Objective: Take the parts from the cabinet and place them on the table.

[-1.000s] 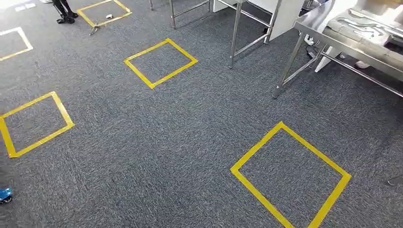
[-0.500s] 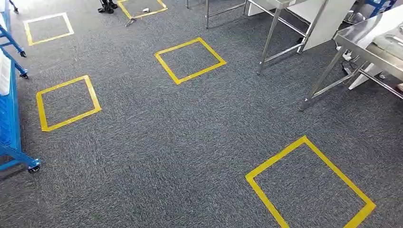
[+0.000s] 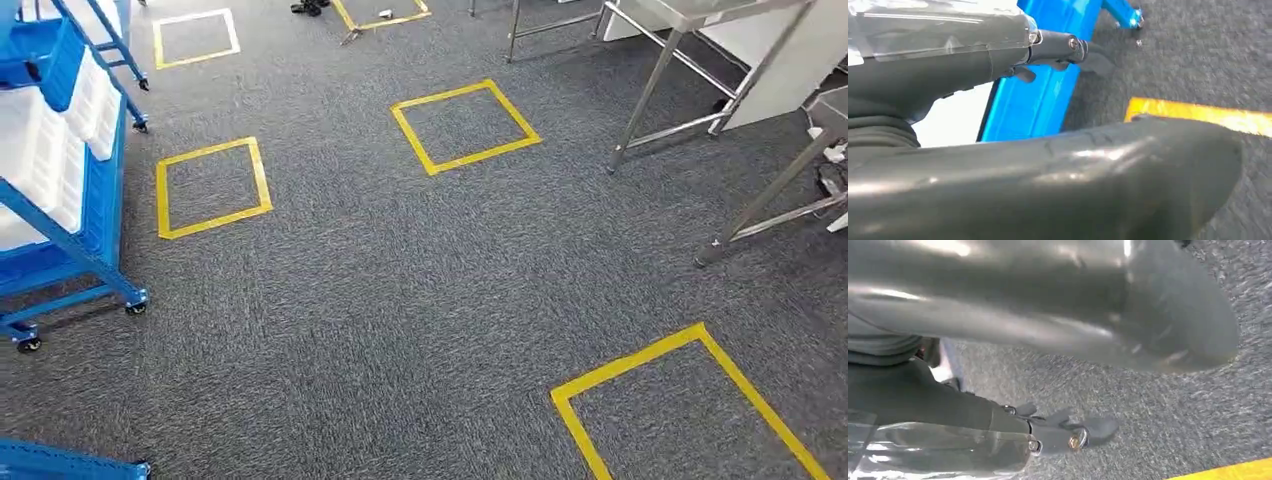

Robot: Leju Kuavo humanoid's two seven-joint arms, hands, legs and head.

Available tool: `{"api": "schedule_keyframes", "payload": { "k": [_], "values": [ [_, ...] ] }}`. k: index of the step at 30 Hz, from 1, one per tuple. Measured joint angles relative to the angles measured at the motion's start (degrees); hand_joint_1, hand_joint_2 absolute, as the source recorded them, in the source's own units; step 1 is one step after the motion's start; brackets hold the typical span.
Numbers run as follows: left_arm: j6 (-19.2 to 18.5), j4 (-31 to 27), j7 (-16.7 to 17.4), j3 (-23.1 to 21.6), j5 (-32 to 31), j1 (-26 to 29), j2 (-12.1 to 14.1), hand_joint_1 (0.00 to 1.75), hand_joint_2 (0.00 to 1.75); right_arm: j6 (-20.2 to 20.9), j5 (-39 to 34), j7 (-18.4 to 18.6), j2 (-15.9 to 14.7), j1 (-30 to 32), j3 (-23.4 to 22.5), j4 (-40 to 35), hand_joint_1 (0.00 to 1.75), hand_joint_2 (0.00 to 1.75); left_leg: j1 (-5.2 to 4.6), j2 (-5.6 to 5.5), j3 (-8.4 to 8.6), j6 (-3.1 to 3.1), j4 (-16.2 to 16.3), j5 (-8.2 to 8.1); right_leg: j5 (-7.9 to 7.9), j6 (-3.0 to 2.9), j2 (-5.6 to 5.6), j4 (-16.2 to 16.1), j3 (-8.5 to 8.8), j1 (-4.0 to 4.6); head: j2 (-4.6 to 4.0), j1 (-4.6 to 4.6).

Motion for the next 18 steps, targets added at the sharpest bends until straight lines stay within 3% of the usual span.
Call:
{"api": "schedule_keyframes", "payload": {
  "k": [1,2,3,5,6,7,9,10,11,12,15,16,17,18],
  "values": [
    [-0.52,0.00,-0.61,0.00,0.00,0.07,0.00,0.00,0.00,0.00,0.02,-0.11,0.33,-0.03,0.00,0.00,0.00,0.00,0.06,1.45,-0.15,-0.13,0.53,-0.40,0.37,-0.61,-0.75,-0.58,0.13,-0.23,0.00,0.00],
    [-0.92,0.00,-1.09,-0.02,0.00,0.13,0.02,0.00,0.00,0.00,0.15,-0.15,0.37,0.02,0.00,0.00,0.00,0.00,-0.12,4.80,-0.76,-0.24,2.10,-1.72,0.39,-1.01,-1.38,-0.71,0.21,-0.08,0.00,-0.02],
    [-1.29,0.00,-1.51,-0.02,0.00,-0.18,0.09,0.00,0.00,0.00,0.22,-0.13,0.61,0.15,0.00,0.00,0.00,0.00,-0.12,6.38,-2.53,-0.41,5.80,-4.09,0.27,-1.42,-2.14,-0.70,0.19,0.08,0.00,0.00],
    [-1.77,0.00,-2.03,-0.04,0.02,-0.70,0.11,0.00,0.00,-0.04,0.48,-0.17,0.81,0.44,0.00,0.00,0.00,0.00,-0.01,7.05,-6.77,-0.70,15.17,-8.41,0.14,-1.63,-3.84,-0.68,0.13,0.47,0.00,-0.02],
    [-1.88,-0.02,-2.03,-0.04,0.02,-0.72,0.11,0.00,0.00,-0.04,0.61,-0.33,0.85,0.45,0.00,0.00,0.00,0.00,-0.01,7.17,-8.03,-0.76,18.20,-9.25,0.11,-1.69,-4.57,-0.63,0.04,0.63,0.00,0.00],
    [-1.88,0.00,-2.03,-0.04,0.02,-0.53,0.11,0.00,0.00,-0.04,0.89,-0.52,0.90,0.43,0.00,0.00,0.00,0.00,-0.01,7.28,-7.86,-0.71,18.33,-8.59,0.05,-1.77,-5.32,-0.62,0.08,0.80,0.00,0.00],
    [-1.88,0.00,-2.05,-0.04,0.02,-0.45,0.35,0.00,0.00,0.00,1.18,-0.61,1.11,0.31,0.02,0.00,0.00,0.00,-0.11,7.69,-3.60,-0.24,10.91,-4.63,-0.07,-1.85,-6.62,-0.56,0.23,1.04,0.00,0.00],
    [-1.86,0.00,-2.05,-0.04,0.02,-0.53,0.37,0.00,0.00,0.00,1.20,-0.70,1.18,0.25,0.04,0.00,0.00,0.00,-0.34,8.75,-0.57,0.19,5.71,-2.59,-0.15,-1.82,-7.26,-0.55,0.45,1.12,0.00,-0.02],
    [-1.86,-0.02,-2.05,-0.04,0.02,-0.61,0.50,0.00,0.00,0.13,1.35,-1.00,1.35,0.19,0.04,0.00,0.00,0.00,-0.87,11.73,2.01,0.85,1.32,-1.94,-0.27,-1.64,-7.85,-0.54,0.67,1.19,0.00,0.00],
    [-1.88,0.00,-2.05,-0.04,0.02,-0.83,0.61,0.00,0.00,0.29,1.49,-1.22,1.42,0.23,0.07,0.00,0.00,0.00,-1.22,11.81,2.07,1.12,0.37,-2.18,-0.50,-1.29,-8.35,-0.25,0.63,1.53,0.00,0.00],
    [-2.49,0.00,-1.49,-0.02,0.04,-0.21,1.47,0.00,0.00,0.31,2.03,-1.33,2.10,-0.37,0.20,0.02,0.00,0.00,-1.43,10.01,1.72,1.72,0.13,-1.83,-0.40,-0.76,-9.81,-0.61,0.92,1.36,0.00,0.00],
    [-2.49,0.00,-1.04,-0.04,0.04,-0.05,1.73,0.00,0.00,0.00,2.08,-1.53,2.18,-0.58,0.26,0.02,0.00,0.00,-0.77,9.42,2.45,2.12,-0.64,-1.25,-0.71,-0.33,-9.61,-0.43,1.02,1.56,0.00,-0.02],
    [-2.42,0.00,-0.56,-0.04,0.04,-0.08,1.79,0.00,0.00,-0.35,2.16,-1.75,2.25,-0.56,0.33,0.02,0.00,0.00,-0.64,8.91,2.53,2.18,-1.07,-0.92,-1.51,0.14,-6.07,0.72,0.75,1.08,0.00,0.02],
    [-2.38,0.00,-0.15,-0.04,0.04,-0.37,2.08,0.00,0.00,-0.59,2.16,-2.10,2.69,-0.51,0.35,0.04,0.00,0.00,-0.55,8.35,2.38,2.45,-1.09,-0.72,-3.34,0.47,-3.77,3.45,-0.60,0.83,0.00,0.02]
  ]
}}
